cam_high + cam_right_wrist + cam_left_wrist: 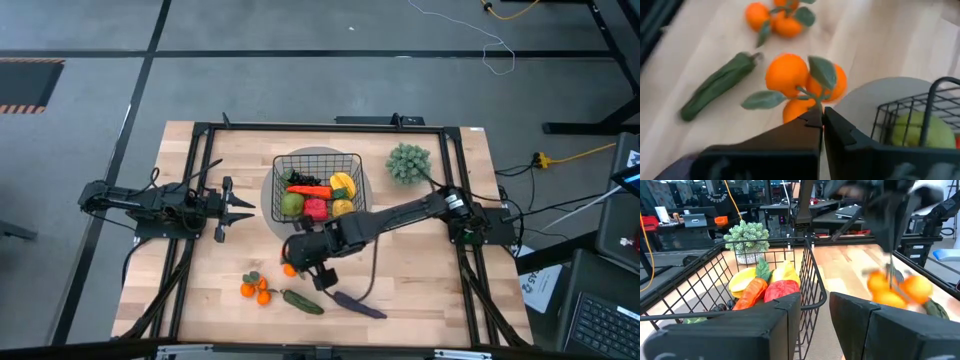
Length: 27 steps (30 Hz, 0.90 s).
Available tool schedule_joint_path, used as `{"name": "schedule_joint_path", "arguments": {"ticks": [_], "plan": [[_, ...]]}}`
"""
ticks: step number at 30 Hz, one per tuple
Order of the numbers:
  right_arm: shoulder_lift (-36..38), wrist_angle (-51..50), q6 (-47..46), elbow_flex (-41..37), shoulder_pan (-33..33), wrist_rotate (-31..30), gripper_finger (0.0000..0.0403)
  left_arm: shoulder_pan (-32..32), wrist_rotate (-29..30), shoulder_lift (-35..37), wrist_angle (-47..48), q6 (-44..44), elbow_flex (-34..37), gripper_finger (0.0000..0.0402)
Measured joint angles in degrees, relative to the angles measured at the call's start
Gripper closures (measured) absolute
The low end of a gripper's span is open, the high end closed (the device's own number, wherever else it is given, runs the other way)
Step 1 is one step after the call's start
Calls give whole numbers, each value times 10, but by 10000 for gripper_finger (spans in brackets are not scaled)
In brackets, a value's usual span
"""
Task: Build produce basket
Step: Put the right tangerine into the black wire basket
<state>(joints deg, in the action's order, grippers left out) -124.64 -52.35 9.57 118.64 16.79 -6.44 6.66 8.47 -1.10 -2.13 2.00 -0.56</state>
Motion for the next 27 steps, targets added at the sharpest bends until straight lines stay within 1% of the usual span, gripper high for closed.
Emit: {"name": "schedule_joint_path", "arguments": {"ticks": [4, 10, 18, 22, 25, 27], "plan": [[0, -105, -3, 81, 6, 0, 403, 0, 0, 0, 0, 0, 0, 308], [0, -200, -2, 164, 6, -10, 403, 0, 0, 0, 0, 0, 0, 308], [52, -270, -19, 154, -10, -168, 403, 0, 0, 0, 0, 0, 0, 308], [75, -282, -17, 154, -25, -198, 403, 0, 0, 0, 0, 0, 0, 308], [86, -293, -18, 154, -45, -237, 403, 0, 0, 0, 0, 0, 0, 308], [90, -297, -17, 154, -59, -252, 403, 0, 0, 0, 0, 0, 0, 308]]}}
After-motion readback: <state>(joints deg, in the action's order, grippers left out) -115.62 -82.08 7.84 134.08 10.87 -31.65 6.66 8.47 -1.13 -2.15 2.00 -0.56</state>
